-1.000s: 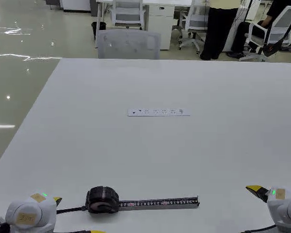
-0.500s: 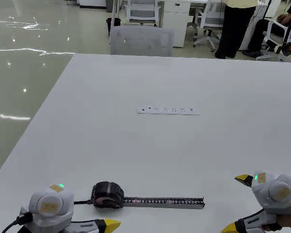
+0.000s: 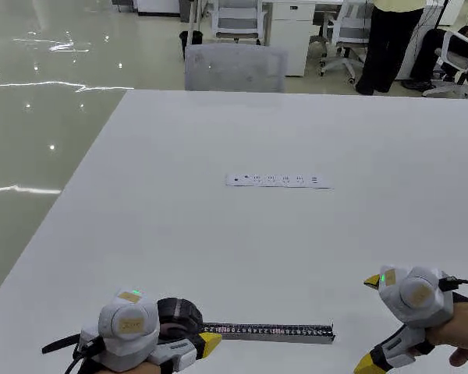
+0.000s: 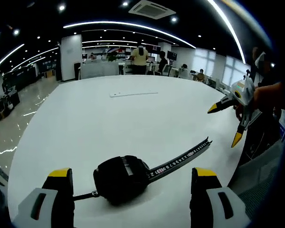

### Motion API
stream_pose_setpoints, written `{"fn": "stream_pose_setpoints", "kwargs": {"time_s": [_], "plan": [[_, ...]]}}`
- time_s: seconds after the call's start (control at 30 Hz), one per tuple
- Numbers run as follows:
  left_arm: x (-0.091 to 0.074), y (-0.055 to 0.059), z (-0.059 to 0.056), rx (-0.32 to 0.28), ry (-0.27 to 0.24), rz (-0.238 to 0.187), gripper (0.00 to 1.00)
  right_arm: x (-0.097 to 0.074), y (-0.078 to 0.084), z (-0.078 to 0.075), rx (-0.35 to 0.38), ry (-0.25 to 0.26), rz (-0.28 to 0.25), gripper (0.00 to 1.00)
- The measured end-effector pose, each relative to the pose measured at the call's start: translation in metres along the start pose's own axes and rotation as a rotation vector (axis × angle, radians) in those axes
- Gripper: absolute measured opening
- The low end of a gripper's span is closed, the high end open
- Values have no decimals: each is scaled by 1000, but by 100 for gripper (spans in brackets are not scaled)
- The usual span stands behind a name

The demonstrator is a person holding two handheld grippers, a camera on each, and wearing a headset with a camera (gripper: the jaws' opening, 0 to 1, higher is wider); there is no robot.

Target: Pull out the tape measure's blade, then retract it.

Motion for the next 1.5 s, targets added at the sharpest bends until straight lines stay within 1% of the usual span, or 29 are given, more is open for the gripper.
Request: {"fn": "stream_pose_setpoints", "kwargs": {"time_s": [0.03, 0.07, 0.1, 0.13, 0.17, 0.2, 0.23, 0.27, 0.33, 0.43, 0.5, 0.6, 0.67, 0.77, 0.9, 0.97, 1.03, 1.1, 1.23, 1.3, 1.43, 1.5], "plan": [[1, 1, 0, 2, -5, -1, 100, 1, -1, -1, -5, -5, 4, 100], [0, 2, 2, -9, -24, -6, 100, 2, -4, -1, -12, -12, 6, 100], [0, -1, 4, -36, -37, -48, 100, 3, -5, -2, -17, -16, 8, 100], [0, -2, 4, -53, -43, -76, 100, 5, -6, -3, -25, -20, 10, 100], [-1, 6, 3, -57, -41, -57, 100, 7, -8, -4, -42, -24, 16, 100], [0, 10, 1, -56, -35, -28, 100, 7, -10, -3, -51, -27, 19, 100], [2, 11, 0, -44, -28, -14, 100, 8, -11, -3, -63, -30, 25, 100], [3, 7, -3, 10, -11, -40, 100, 11, -12, -3, -78, -34, 32, 100], [4, 6, -6, 82, -19, -32, 100, 15, -14, -2, -102, -39, 46, 100], [9, 6, -11, 42, -13, -39, 100, 20, -15, 0, -123, -45, 61, 100], [11, 6, -14, 41, -6, -37, 100, 23, -16, 2, -129, -53, 66, 99], [11, 5, -14, 52, -1, -46, 100, 27, -15, 4, -159, -59, 77, 98], [11, 6, -12, 39, -2, -43, 100, 30, -14, 5, -185, -71, 90, 99], [11, 6, -10, 25, -7, -43, 100, 34, -11, 5, -201, -72, 107, 97], [12, 7, -9, 0, -7, -42, 100, 37, -12, 3, -217, -74, 111, 88], [12, 7, -8, 4, -9, -42, 100, 36, -14, 4, -209, -90, 106, 80], [12, 8, -9, 2, -4, -35, 100, 37, -14, 4, -217, -99, 110, 74], [13, 8, -10, 2, -2, -36, 100, 39, -14, 6, -218, -112, 119, 69], [12, 8, -8, -9, -6, -36, 100, 44, -14, 10, -217, -139, 134, 59], [12, 7, -7, -10, -11, -39, 100, 46, -15, 11, -217, -151, 128, 52], [12, 8, -6, -18, -13, -41, 100, 51, -14, 11, -209, -168, 138, 43], [11, 8, -6, -23, -11, -42, 100, 52, -13, 11, -212, -171, 144, 41]]}}
Point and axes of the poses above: the centre of the closed fingertips' face, and the gripper's own axes: x roughly forward along the fingers, z roughly to its left, y roughly out of its underside, the point moved 4 cm from there along -x, roughly backward along the fingers, and after that the axes turned 10 degrees about x, right-handed, at the moved point
